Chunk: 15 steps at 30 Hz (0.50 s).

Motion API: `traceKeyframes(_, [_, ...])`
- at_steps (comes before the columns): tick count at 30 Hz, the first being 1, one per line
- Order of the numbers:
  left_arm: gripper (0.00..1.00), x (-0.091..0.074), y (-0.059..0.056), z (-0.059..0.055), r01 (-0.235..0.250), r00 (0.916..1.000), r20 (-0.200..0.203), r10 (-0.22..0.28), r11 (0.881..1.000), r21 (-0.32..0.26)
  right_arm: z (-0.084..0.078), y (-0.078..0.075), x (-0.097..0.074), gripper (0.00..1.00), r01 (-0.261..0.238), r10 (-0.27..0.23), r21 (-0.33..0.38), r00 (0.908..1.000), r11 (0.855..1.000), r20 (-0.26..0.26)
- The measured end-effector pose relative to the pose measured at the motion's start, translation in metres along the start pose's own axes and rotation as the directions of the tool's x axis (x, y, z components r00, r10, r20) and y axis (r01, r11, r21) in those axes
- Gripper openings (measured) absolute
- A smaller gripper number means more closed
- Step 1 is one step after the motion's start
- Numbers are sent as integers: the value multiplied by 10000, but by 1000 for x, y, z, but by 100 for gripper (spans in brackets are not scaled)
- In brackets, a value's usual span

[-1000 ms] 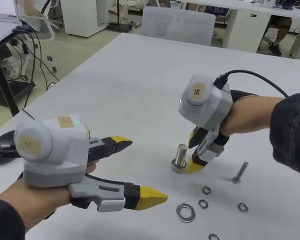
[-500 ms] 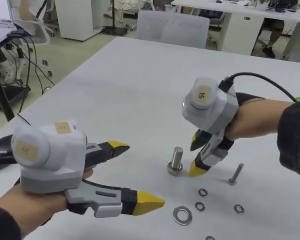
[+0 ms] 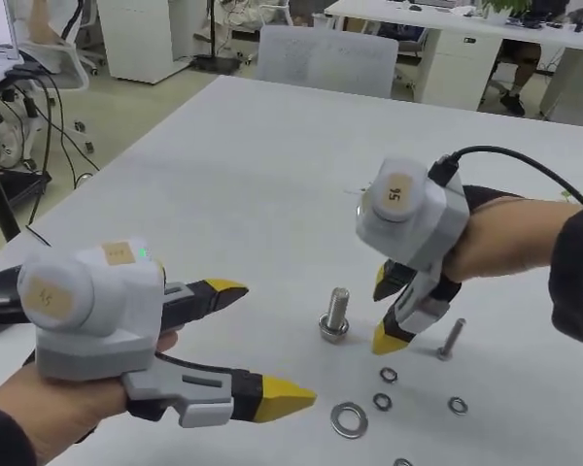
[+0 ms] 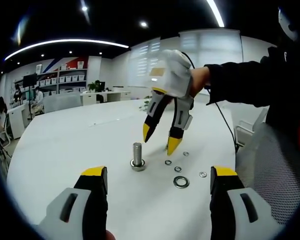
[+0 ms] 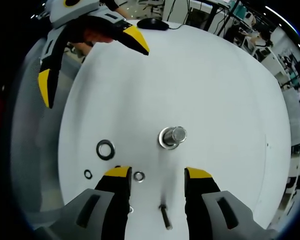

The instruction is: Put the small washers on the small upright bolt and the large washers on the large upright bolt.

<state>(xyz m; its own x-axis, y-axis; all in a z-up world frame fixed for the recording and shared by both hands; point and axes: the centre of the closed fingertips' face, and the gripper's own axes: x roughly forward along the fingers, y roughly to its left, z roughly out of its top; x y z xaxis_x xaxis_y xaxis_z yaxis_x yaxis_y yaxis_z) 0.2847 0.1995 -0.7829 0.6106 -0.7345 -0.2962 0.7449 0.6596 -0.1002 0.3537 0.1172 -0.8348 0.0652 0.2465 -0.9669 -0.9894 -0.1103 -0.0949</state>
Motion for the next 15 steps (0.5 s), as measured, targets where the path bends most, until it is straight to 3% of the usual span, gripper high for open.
traceKeyframes(15, [84, 0, -1, -1, 42, 10000, -7, -42, 10000, 38, -10, 19, -6, 44, -95, 95, -10, 9998, 10000, -161])
